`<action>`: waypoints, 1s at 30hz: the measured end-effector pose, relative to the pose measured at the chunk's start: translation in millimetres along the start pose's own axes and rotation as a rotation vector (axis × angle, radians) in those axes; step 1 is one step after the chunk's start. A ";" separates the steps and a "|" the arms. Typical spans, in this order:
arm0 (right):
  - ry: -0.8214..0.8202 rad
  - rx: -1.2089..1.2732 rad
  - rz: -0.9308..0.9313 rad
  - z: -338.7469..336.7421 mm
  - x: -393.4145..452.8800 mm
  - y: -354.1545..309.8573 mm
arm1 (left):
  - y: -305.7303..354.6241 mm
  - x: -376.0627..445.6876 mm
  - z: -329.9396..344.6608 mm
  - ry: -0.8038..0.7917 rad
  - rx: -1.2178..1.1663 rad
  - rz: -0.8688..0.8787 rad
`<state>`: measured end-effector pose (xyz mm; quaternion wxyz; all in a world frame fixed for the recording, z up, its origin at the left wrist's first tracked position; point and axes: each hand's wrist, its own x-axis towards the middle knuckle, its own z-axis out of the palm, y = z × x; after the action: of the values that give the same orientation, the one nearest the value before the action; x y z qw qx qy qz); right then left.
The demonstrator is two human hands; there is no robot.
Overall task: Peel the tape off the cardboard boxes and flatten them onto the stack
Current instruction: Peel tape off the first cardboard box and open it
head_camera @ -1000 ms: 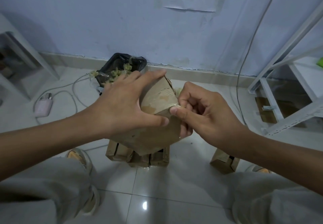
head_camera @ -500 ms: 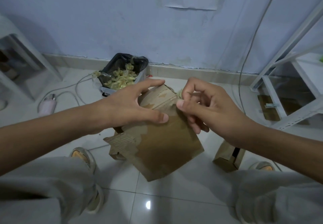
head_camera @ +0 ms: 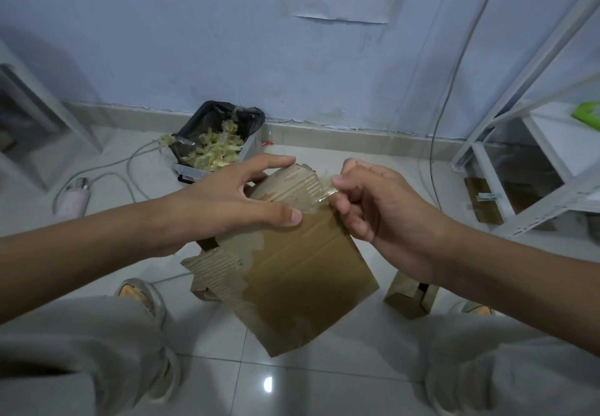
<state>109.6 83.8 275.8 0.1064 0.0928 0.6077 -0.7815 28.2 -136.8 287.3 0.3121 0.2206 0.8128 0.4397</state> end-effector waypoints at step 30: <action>0.324 -0.305 -0.071 -9.1 -0.1 -4.1 | -4.9 -0.3 -12.0 0.250 0.920 0.343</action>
<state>108.6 93.7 277.3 -0.0071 0.1785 0.7309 -0.6587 19.6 -146.4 288.2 0.0062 0.4111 0.9057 0.1038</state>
